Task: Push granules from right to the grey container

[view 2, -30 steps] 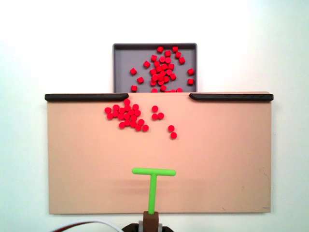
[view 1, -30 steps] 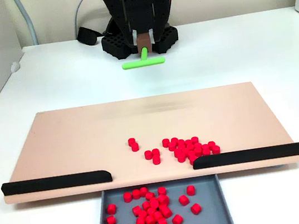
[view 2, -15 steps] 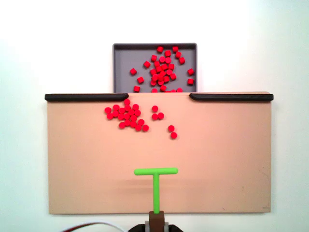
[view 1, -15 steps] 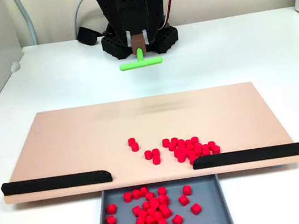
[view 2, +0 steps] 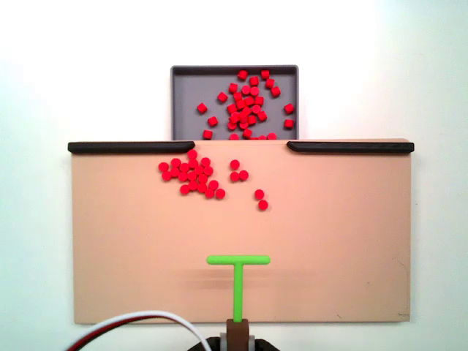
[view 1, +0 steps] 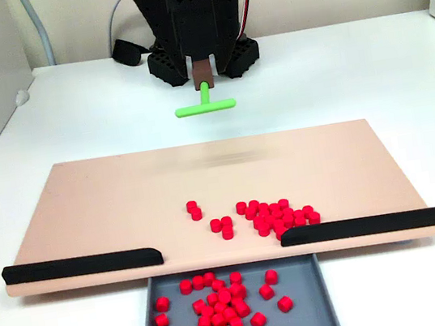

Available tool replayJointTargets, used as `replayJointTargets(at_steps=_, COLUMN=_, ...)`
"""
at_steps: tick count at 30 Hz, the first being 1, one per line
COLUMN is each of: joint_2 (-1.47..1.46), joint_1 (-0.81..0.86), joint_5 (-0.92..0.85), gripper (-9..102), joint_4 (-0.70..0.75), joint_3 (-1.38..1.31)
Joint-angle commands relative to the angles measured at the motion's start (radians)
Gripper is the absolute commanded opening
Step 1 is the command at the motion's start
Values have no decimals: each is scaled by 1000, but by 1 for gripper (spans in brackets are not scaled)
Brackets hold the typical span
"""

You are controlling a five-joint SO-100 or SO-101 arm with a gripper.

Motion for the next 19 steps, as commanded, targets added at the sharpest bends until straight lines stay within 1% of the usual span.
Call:
replayJointTargets(at_steps=1, joint_2=25, joint_1=-6, joint_5=9, gripper=0, joint_4=-2, joint_3=-8)
replayJointTargets(at_steps=19, joint_2=15, joint_1=15, joint_5=0, gripper=0, joint_4=-2, joint_3=-8)
